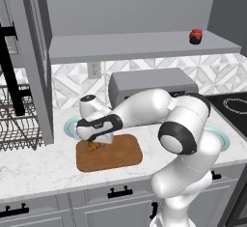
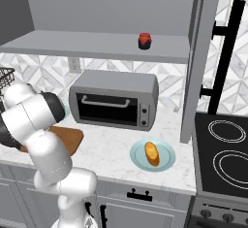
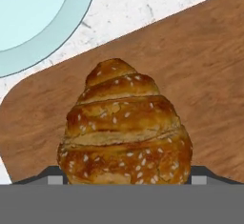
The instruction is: From the different types of pastries on the counter, select a croissant and place it on the cutting board. Then retrieve a jar of jam from the cabinet and place it alongside the croissant on the cutting board.
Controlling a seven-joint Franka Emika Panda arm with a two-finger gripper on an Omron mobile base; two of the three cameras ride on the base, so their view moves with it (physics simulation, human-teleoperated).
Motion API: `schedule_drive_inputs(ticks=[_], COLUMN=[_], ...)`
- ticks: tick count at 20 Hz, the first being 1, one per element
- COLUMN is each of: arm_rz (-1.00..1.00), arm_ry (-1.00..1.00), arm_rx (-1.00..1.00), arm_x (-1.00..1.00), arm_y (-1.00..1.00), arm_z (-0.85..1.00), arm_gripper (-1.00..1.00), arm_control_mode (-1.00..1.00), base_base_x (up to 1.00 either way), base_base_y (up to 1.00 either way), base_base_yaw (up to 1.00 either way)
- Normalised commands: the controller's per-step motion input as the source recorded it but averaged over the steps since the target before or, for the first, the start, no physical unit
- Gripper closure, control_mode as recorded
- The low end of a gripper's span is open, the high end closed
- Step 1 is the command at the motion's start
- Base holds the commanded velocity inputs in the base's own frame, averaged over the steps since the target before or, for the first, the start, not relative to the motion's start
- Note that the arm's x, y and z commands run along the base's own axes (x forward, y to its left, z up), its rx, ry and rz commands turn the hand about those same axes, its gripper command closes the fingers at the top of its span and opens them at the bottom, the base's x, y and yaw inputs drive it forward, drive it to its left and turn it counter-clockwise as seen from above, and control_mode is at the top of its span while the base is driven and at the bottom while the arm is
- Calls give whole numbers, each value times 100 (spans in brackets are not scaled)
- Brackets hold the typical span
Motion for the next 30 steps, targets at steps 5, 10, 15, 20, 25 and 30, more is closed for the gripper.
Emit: schedule_drive_inputs(ticks=[5, 10, 15, 20, 25, 30], arm_rz=[0, 0, 0, 0, 0, 0], arm_ry=[1, 5, -1, -4, -1, -2], arm_rx=[0, 0, 0, 1, 1, 0], arm_x=[-39, -7, -12, -38, -32, -19], arm_y=[-6, 0, -4, -41, -43, -4], arm_z=[-27, -30, -18, 3, 28, 62], arm_gripper=[100, 100, -100, -100, -100, -100], arm_control_mode=[-100, -100, -100, -100, -100, -100], base_base_x=[0, 0, 0, 0, 0, 0], base_base_y=[0, 0, 0, 0, 0, 0], base_base_yaw=[0, 0, 0, 0, 0, 0])
